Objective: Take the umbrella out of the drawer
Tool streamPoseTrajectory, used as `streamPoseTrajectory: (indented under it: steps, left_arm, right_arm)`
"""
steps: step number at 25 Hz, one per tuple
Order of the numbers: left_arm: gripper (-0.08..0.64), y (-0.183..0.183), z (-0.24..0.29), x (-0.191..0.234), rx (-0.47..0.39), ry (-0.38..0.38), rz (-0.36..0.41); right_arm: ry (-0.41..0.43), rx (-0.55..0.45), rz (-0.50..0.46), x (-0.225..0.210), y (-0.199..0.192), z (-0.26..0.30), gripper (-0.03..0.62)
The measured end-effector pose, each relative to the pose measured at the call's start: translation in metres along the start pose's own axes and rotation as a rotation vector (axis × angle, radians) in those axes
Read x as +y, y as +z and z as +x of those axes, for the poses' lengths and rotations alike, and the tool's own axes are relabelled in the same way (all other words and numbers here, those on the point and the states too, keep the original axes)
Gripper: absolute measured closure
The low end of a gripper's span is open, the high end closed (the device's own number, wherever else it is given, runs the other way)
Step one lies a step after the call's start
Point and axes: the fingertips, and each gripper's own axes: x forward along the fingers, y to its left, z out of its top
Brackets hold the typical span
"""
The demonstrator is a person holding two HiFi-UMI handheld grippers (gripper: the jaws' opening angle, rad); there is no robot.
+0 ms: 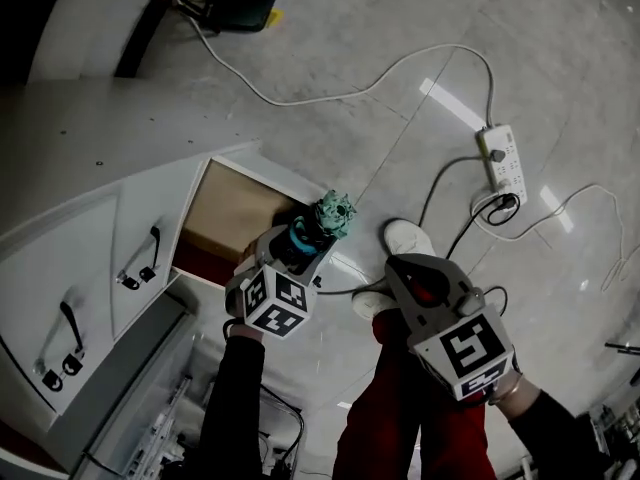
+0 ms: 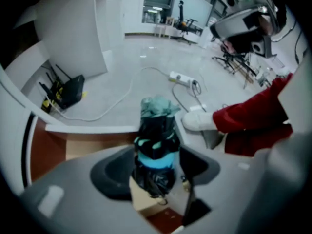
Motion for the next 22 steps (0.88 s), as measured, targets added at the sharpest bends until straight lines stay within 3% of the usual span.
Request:
streamPoseTrajectory:
  steps: [15,22]
  left_arm:
    - [0.265,0.004,0.051,0.002,0.080,-0.143,0.098]
    - [0.276,0.003,0.058,-0.002,0.114,-0.316,0.063]
  right_arm:
    - [-0.013,0.019,0.076,-0.022,-0.021,0.024,0.594]
    - [-0.008,0.035,0.089,-0.023,-0.024,0.027,0.594]
